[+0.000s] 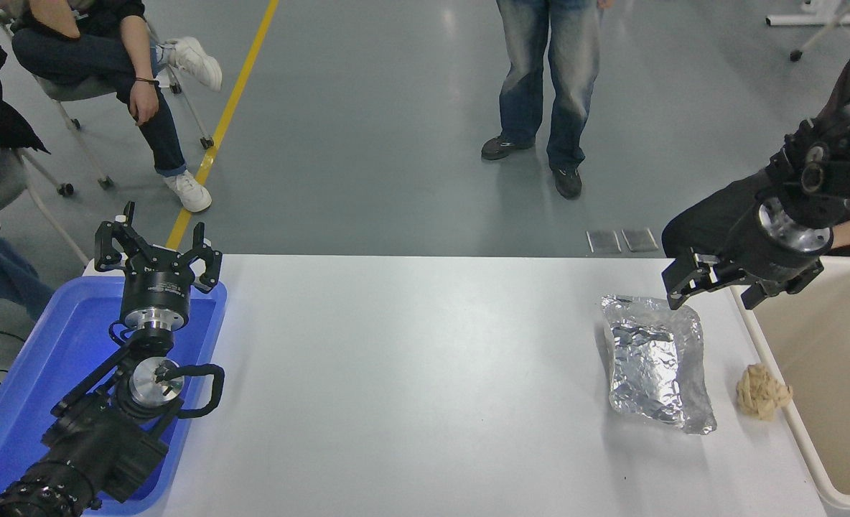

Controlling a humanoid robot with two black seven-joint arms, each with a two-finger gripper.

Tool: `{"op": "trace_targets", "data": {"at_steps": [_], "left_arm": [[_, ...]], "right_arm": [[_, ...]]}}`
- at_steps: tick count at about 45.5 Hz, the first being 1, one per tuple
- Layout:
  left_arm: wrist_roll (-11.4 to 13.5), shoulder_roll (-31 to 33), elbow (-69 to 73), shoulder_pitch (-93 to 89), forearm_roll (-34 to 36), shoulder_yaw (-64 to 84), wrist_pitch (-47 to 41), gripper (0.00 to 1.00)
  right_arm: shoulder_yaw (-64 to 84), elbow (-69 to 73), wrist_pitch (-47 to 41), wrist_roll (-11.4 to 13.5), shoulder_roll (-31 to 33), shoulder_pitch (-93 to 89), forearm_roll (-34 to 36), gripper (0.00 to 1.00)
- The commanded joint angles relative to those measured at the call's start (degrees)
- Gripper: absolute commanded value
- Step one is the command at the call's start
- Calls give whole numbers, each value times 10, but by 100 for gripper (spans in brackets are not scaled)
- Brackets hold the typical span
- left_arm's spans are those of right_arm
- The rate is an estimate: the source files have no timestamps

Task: Pick up foil plate and place in dustbin

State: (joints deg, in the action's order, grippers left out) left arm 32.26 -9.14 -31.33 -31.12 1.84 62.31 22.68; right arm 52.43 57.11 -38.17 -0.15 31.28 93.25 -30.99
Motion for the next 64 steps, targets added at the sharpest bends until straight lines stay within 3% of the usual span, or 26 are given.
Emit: {"op": "trace_targets", "data": {"at_steps": [1,35,38,43,48,50,64], "left_arm": [[0,0,0,0,0,0,0,99],[0,0,0,0,0,0,0,99],[0,0,0,0,0,0,0,99],[0,0,0,0,0,0,0,99],[0,0,0,0,0,0,0,99],[0,0,0,0,0,0,0,99],[0,0,0,-1,0,0,0,99]], "right_arm": [[-58,-80,86,2,-1,-141,-31,100],[-141,-247,209,3,-111,-356,-41,96],[-142,-249,216,3,-112,-358,-41,87],[-142,-249,218,2,-112,-358,-41,54],[-143,-253,219,2,-112,-358,-41,32],[-146,-254,221,1,-112,-358,-41,0],[-150,-232,219,1,-109,-333,-41,0]]}}
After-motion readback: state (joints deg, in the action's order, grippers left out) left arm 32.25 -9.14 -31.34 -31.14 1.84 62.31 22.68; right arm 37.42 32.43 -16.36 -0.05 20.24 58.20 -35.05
